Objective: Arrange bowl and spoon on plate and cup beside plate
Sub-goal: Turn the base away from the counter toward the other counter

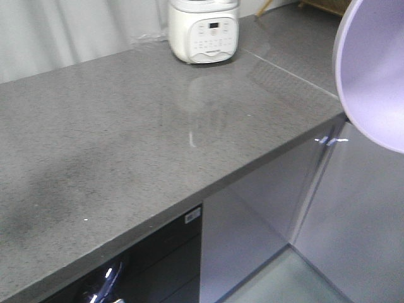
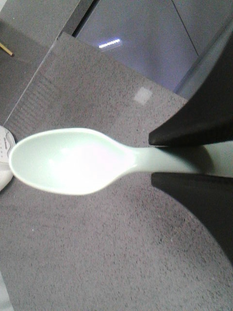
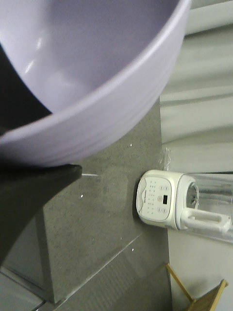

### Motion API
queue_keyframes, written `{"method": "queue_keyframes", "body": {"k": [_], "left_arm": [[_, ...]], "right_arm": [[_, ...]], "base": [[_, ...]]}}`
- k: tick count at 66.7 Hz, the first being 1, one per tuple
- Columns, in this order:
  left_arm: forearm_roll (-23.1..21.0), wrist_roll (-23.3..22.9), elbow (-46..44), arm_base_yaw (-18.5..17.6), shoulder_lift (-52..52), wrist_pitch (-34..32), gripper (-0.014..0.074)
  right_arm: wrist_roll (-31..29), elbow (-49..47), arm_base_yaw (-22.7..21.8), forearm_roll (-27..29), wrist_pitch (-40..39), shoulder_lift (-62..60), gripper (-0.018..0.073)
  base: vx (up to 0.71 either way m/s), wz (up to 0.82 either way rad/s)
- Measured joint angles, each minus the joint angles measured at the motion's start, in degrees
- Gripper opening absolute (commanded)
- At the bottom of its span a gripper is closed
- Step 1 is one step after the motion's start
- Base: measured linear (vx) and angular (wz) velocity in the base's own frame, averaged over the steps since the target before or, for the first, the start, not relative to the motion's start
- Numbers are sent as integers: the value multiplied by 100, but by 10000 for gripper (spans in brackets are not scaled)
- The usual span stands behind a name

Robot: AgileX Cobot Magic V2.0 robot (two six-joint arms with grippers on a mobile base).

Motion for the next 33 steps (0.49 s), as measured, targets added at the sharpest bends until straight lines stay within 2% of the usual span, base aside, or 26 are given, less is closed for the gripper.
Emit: {"method": "queue_keyframes", "body": {"k": [33], "left_arm": [[0,0,0,0,0,0,-8]], "right_arm": [[0,0,0,-4,0,0,-3]], "base": [[-7,-43]]}}
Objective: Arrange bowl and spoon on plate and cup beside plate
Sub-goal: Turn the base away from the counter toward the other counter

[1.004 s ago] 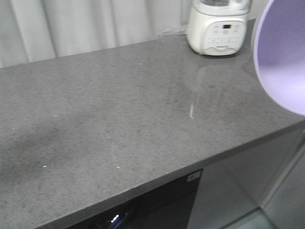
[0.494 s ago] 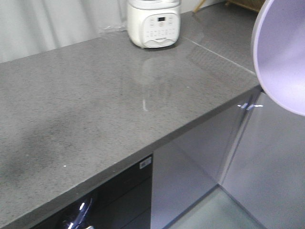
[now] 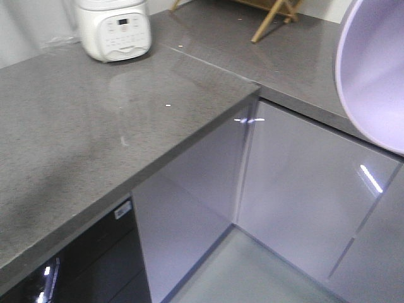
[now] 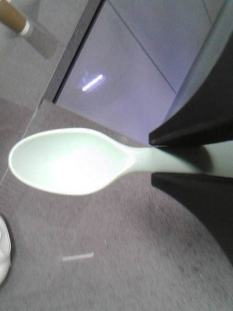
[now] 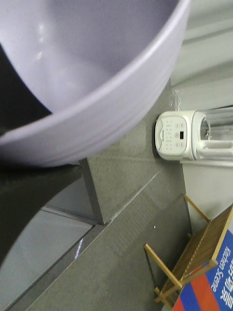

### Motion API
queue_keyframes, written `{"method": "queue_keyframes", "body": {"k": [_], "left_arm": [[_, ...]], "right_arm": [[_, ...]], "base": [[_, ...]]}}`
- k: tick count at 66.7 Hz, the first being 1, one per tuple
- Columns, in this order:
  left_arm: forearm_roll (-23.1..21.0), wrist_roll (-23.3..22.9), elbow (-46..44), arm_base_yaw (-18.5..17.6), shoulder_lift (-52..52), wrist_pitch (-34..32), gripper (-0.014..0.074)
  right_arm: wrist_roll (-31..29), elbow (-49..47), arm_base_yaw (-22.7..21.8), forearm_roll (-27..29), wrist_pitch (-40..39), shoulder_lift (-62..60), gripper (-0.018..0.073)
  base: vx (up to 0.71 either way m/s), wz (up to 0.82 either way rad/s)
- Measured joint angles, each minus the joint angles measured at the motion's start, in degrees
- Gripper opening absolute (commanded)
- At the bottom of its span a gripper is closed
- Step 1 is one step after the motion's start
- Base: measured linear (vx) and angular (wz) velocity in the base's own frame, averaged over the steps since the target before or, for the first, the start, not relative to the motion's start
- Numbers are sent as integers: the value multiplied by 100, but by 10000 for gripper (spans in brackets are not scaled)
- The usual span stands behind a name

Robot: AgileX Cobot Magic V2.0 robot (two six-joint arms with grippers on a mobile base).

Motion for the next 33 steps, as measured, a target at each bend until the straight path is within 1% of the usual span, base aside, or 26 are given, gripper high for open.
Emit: {"method": "queue_keyframes", "body": {"k": [33], "left_arm": [[0,0,0,0,0,0,-8]], "right_arm": [[0,0,0,0,0,0,-3]], "base": [[-6,-46]]}}
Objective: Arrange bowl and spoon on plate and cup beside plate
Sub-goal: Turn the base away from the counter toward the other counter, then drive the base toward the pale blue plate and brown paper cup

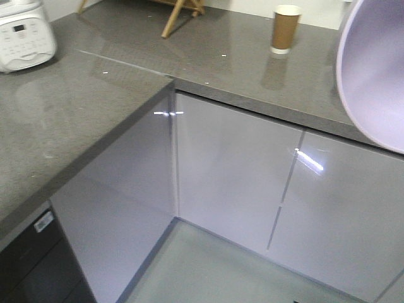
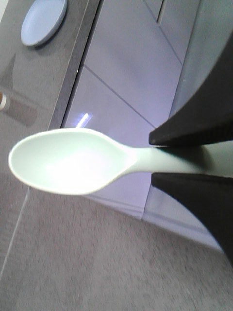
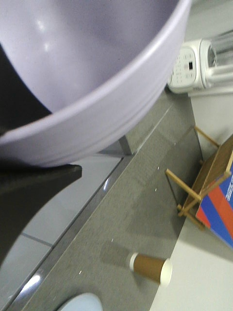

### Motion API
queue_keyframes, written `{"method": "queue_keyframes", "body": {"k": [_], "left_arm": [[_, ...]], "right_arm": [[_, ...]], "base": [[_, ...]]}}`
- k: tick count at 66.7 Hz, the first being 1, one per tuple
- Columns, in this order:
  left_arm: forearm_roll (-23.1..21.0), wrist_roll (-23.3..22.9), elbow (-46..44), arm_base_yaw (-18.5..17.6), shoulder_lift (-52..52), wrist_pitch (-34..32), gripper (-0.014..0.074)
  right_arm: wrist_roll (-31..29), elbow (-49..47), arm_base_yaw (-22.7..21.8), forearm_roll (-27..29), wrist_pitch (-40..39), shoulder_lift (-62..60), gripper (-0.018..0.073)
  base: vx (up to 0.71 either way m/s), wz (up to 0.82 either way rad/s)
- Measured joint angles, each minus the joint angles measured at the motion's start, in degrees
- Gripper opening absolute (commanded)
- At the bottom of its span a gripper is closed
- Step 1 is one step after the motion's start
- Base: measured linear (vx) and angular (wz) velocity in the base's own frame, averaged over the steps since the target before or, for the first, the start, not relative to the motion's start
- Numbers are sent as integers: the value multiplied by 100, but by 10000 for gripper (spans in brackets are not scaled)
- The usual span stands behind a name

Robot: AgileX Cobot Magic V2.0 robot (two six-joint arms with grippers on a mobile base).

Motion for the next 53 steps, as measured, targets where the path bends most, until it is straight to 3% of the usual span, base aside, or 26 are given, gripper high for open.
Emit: {"method": "queue_keyframes", "body": {"k": [53], "left_arm": [[0,3,0,0,0,4,-8]], "right_arm": [[0,0,0,0,4,0,-3]], "base": [[-3,-28]]}}
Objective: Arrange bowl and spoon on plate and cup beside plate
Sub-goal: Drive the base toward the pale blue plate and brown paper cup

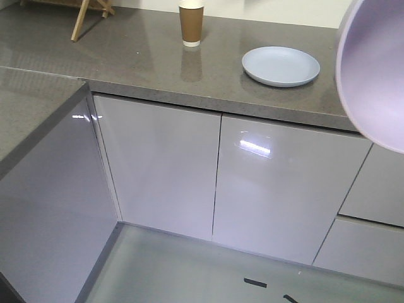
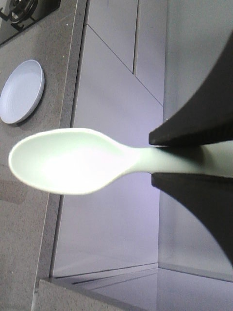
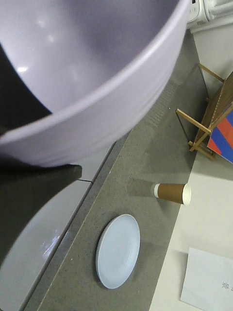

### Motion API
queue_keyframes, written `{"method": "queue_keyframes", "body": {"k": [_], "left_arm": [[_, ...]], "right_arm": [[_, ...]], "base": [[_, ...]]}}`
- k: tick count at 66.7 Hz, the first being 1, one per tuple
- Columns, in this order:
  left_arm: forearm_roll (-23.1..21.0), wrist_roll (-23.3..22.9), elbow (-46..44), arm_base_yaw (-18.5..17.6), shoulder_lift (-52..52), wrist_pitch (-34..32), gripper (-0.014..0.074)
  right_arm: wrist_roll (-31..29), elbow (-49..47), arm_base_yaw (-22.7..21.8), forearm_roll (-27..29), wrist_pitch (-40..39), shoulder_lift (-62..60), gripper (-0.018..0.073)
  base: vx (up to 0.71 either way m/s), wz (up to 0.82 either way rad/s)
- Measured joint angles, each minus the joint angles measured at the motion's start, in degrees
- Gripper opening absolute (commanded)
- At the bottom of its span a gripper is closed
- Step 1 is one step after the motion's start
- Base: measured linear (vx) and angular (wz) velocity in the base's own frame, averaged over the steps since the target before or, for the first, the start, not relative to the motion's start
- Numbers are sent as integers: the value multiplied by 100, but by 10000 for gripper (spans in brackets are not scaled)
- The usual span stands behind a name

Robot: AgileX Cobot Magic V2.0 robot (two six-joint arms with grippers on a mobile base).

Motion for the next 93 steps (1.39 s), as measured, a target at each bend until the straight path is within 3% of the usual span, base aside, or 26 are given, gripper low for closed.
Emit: {"method": "queue_keyframes", "body": {"k": [93], "left_arm": [[-12,0,0,0,-5,0,-6]], "right_arm": [[-3,0,0,0,6,0,-3]], "base": [[7,-5]]}}
